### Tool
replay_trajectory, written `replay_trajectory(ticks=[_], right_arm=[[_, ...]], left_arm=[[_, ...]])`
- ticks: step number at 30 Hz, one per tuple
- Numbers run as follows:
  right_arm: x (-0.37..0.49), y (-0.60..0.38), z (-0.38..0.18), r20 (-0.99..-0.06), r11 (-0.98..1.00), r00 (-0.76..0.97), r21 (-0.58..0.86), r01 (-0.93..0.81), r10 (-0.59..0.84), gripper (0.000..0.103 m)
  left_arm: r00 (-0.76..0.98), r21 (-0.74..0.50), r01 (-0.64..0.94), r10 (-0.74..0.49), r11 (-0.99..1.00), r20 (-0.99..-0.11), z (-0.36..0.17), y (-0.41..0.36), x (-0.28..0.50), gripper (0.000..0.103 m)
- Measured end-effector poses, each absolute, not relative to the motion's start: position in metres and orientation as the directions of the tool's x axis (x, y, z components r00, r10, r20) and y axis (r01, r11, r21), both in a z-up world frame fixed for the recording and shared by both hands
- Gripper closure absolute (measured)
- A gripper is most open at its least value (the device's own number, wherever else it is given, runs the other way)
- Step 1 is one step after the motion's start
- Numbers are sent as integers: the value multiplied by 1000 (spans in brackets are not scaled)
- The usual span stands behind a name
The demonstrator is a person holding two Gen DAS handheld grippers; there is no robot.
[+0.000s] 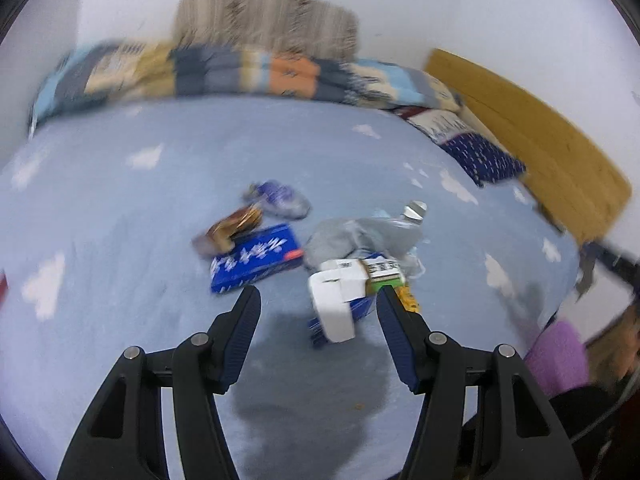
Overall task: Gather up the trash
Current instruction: 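Move back to the bed and grasp the yellow toy robot with the right tool, then grasp the green-and-white medicine box with the left tool while the right tool holds the toy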
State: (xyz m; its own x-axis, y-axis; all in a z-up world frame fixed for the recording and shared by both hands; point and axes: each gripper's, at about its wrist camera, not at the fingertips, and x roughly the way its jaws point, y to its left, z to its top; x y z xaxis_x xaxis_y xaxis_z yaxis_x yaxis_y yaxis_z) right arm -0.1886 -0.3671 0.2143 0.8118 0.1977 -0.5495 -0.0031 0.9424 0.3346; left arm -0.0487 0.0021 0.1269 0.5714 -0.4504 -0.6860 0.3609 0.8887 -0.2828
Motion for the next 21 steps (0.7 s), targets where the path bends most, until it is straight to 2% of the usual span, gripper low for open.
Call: replay_trajectory(ticks=[3, 7, 9, 15, 16, 18, 21], right_arm=[[-138, -316, 190, -632, 923, 706, 377, -81, 320, 55], [-81, -264, 132, -771, 931, 536, 355, -86, 344, 56], [-56, -255, 101, -825, 939, 461, 339, -56, 326, 60], [-11, -231, 50, -890, 958, 365, 284, -24, 273, 62], [-8, -230, 45, -892, 958, 361, 285, -24, 274, 64], [-5, -232, 37, -893, 952, 339, 306, -24, 296, 77], [-10, -239, 44, -889, 953, 356, 302, -21, 289, 77]], left_arm=[[561, -331, 311, -453, 891, -693, 122, 19, -41, 44], [575, -315, 297, -432, 902, -695, 123, 20, -39, 44], [575, -318, 304, -439, 898, -690, 125, 18, -40, 44], [552, -334, 326, -465, 884, -692, 124, 3, -36, 44], [539, -342, 327, -471, 881, -698, 121, 0, -34, 43], [511, -359, 334, -487, 872, -708, 115, -7, -29, 43], [471, -379, 332, -500, 864, -727, 104, -19, -20, 40]])
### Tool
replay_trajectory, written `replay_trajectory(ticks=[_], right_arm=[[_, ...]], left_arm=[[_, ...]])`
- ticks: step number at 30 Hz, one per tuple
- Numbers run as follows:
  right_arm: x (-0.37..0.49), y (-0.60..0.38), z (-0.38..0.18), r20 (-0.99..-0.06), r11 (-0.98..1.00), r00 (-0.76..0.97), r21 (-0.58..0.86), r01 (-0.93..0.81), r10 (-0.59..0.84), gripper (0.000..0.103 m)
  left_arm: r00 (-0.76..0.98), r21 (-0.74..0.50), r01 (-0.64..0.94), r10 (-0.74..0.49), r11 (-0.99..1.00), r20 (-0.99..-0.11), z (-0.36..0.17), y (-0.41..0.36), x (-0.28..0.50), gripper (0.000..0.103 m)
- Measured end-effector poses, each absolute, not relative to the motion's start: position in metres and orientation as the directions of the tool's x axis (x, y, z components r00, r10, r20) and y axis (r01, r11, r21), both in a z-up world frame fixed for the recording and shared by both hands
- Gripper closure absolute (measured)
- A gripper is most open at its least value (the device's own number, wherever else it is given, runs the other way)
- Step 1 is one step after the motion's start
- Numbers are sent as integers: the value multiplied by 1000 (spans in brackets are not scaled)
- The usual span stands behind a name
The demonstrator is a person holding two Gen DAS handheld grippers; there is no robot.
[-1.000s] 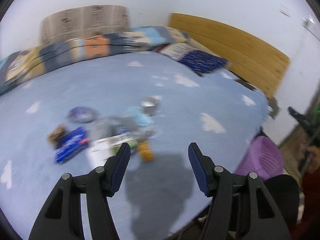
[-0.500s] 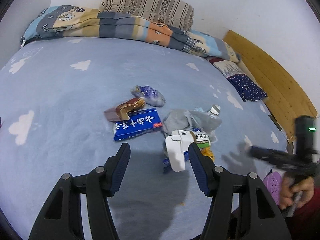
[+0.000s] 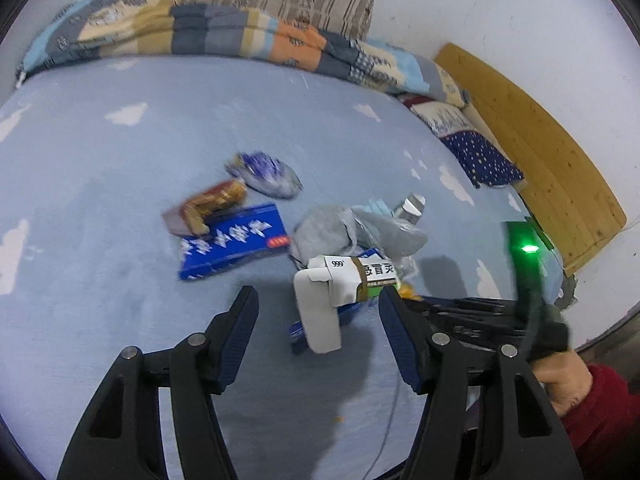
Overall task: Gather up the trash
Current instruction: 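Grasp the green-and-white medicine box with the left tool while the right tool holds the toy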
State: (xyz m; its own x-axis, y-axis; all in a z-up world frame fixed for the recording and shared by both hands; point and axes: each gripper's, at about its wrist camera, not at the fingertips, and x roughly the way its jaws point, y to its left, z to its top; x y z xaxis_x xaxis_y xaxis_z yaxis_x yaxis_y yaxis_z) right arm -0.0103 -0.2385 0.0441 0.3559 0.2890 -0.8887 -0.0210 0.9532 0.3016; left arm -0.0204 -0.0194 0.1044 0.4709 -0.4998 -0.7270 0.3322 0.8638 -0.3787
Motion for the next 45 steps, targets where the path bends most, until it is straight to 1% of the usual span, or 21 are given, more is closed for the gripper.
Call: replay_trajectory(ticks=[4, 5, 7, 9, 10, 12, 14, 16, 19, 22, 23, 26, 29, 33, 36, 37, 38, 40, 41, 42, 45], right_arm=[[-32, -261, 70, -864, 947, 419, 320, 34, 277, 77], [-38, -266, 78, -857, 944, 436, 326, 47, 274, 77], [-50, -277, 90, -831, 931, 478, 359, 70, 285, 77], [-58, -285, 100, -800, 911, 517, 403, 90, 303, 77], [-58, -287, 104, -792, 907, 530, 411, 94, 304, 77], [-63, -292, 110, -777, 906, 558, 411, 98, 292, 77], [-61, -288, 112, -775, 905, 561, 412, 101, 291, 77], [-59, -293, 108, -775, 895, 557, 430, 118, 300, 77], [-58, -299, 109, -771, 889, 564, 438, 133, 295, 77], [-62, -303, 116, -764, 897, 585, 422, 135, 271, 77], [-63, -304, 118, -764, 902, 592, 410, 137, 257, 77], [-62, -307, 119, -765, 908, 600, 393, 144, 235, 77], [-63, -312, 117, -768, 905, 598, 394, 158, 230, 77], [-66, -317, 119, -763, 903, 604, 400, 159, 231, 77], [-67, -320, 119, -762, 901, 606, 402, 162, 231, 77], [-67, -320, 118, -762, 900, 605, 404, 163, 232, 77], [-67, -321, 118, -761, 899, 605, 407, 164, 234, 77], [-68, -321, 119, -758, 896, 607, 413, 160, 241, 77], [-68, -321, 119, -756, 897, 608, 413, 158, 241, 77], [-68, -321, 120, -754, 897, 610, 413, 155, 242, 77], [-70, -318, 121, -751, 899, 613, 412, 147, 244, 77]], left_arm=[[454, -351, 314, -464, 882, -760, 86, -36, 2, 39], [446, -362, 305, -468, 881, -763, 79, -39, 11, 39], [419, -427, 253, -496, 868, -761, 64, -38, 26, 39], [377, -523, 214, -563, 825, -735, 52, -39, 34, 39], [359, -547, 224, -590, 807, -723, 52, -43, 34, 39], [332, -530, 276, -597, 802, -731, 51, -56, 29, 39], [286, -485, 362, -590, 796, -755, 52, -75, 17, 39], [213, -494, 460, -632, 738, -745, 58, -91, 0, 39], [179, -436, 624, -661, 649, -728, 79, -108, -32, 39], [210, -375, 676, -654, 634, -726, 89, -115, -48, 39], [229, -355, 676, -642, 645, -731, 89, -117, -49, 39], [352, -168, 680, -519, 713, -779, 84, -132, -47, 39], [345, -151, 672, -487, 725, -802, 76, -145, -43, 39], [438, 1, 643, -367, 766, -821, 61, -159, -37, 39], [478, 76, 624, -303, 778, -824, 51, -163, -33, 39], [478, 77, 616, -295, 784, -827, 49, -161, -31, 40], [477, 71, 606, -291, 792, -830, 47, -160, -28, 49], [483, 58, 586, -292, 808, -826, 48, -153, -23, 60], [480, 40, 581, -303, 813, -823, 50, -150, -20, 68], [477, 3, 569, -327, 822, -816, 54, -144, -18, 73], [483, -60, 536, -364, 842, -796, 63, -130, -12, 74]])
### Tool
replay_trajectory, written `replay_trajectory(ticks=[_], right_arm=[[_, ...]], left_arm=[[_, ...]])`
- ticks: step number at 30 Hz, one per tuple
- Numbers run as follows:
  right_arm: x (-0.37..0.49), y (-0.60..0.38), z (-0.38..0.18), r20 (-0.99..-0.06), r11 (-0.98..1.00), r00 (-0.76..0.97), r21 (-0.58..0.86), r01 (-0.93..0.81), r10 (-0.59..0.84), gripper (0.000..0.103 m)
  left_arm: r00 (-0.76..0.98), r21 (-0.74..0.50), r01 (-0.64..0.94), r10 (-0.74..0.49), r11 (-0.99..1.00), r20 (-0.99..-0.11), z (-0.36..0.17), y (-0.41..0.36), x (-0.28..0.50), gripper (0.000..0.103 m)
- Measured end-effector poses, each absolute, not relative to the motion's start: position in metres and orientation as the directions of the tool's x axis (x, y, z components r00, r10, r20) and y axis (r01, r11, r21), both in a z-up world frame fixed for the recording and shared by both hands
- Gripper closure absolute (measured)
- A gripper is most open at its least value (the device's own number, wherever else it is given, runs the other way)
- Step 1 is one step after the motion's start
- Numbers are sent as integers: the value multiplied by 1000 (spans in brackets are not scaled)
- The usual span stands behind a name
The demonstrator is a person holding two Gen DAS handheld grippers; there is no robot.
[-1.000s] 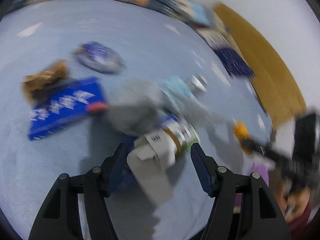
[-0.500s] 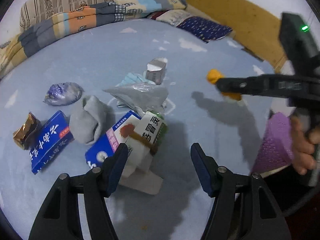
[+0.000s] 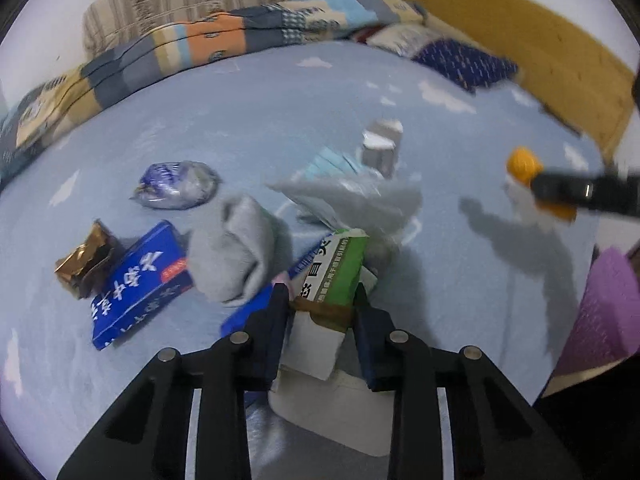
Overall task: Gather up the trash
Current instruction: 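Grasp the green-and-white medicine box with the left tool while the right tool holds the toy, then carry the toy and medicine box to the purple basket and open both tools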
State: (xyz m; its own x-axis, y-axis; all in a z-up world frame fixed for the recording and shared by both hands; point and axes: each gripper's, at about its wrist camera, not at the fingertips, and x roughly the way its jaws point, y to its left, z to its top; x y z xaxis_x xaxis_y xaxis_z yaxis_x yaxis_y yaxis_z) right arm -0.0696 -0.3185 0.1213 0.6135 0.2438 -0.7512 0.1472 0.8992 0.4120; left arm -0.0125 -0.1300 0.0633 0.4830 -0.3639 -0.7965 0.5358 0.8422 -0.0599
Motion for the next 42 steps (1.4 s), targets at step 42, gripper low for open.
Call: replay_trajectory(ticks=[42], right_arm=[[-83, -210, 158, -650, 983, 741, 162, -80, 168, 77]], left_arm=[[724, -41, 309, -263, 950, -638, 123, -64, -49, 74]])
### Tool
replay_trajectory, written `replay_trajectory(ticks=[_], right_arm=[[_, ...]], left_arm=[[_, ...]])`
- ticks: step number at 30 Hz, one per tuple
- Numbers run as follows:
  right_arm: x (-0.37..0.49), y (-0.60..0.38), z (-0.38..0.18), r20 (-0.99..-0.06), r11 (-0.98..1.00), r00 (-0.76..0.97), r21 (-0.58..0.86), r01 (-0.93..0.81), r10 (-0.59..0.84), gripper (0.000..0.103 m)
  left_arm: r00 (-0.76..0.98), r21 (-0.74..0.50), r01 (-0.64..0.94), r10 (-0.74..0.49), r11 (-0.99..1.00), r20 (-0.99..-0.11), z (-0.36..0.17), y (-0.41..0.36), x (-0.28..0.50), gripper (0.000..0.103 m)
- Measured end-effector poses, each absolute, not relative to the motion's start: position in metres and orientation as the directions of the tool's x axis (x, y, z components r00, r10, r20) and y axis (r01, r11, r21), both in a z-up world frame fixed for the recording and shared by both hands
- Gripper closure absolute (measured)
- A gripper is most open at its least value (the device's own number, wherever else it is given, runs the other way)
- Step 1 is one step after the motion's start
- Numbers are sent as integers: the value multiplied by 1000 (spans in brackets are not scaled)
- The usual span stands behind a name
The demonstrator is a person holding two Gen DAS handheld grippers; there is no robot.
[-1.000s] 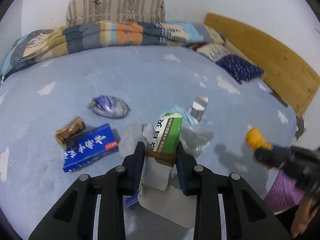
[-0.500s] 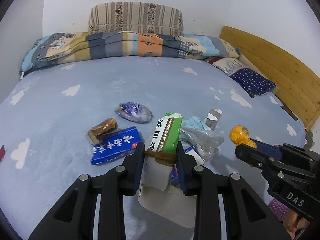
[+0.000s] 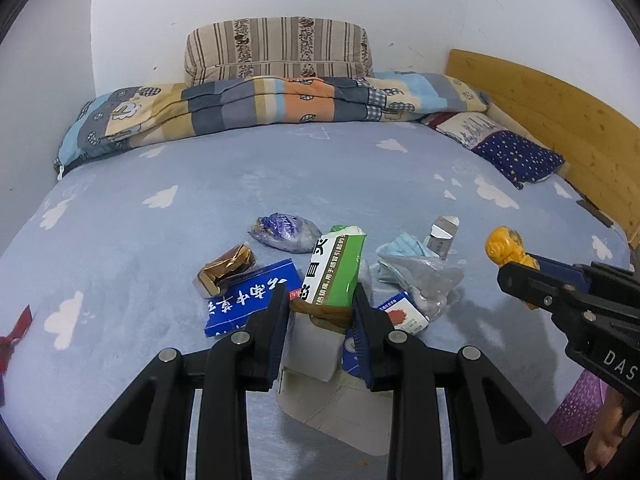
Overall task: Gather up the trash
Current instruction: 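Carry the toy and medicine box to the purple basket and open both tools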
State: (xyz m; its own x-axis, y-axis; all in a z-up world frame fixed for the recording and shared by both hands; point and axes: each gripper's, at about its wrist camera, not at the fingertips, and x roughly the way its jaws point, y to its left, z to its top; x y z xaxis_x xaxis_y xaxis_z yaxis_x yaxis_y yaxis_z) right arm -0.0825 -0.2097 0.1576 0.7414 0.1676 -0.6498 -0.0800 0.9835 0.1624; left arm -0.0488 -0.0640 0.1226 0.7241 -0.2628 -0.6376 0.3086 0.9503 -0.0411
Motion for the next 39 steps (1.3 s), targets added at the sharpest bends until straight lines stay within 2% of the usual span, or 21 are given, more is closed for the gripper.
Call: replay_trajectory(ticks=[26, 32, 39], right_arm=[[-108, -238, 171, -614, 967, 772, 255, -2, 164, 77], [-126, -255, 178, -597, 955, 786, 294, 27, 162, 77], [-181, -302, 201, -526, 930, 838, 362, 63, 148, 77]], left_arm=[[723, 28, 414, -310, 910, -617, 126, -94, -69, 74], [692, 1, 491, -390, 871, -608, 133, -109, -84, 74], [584, -35, 671, -558, 740, -590, 142, -149, -116, 74]])
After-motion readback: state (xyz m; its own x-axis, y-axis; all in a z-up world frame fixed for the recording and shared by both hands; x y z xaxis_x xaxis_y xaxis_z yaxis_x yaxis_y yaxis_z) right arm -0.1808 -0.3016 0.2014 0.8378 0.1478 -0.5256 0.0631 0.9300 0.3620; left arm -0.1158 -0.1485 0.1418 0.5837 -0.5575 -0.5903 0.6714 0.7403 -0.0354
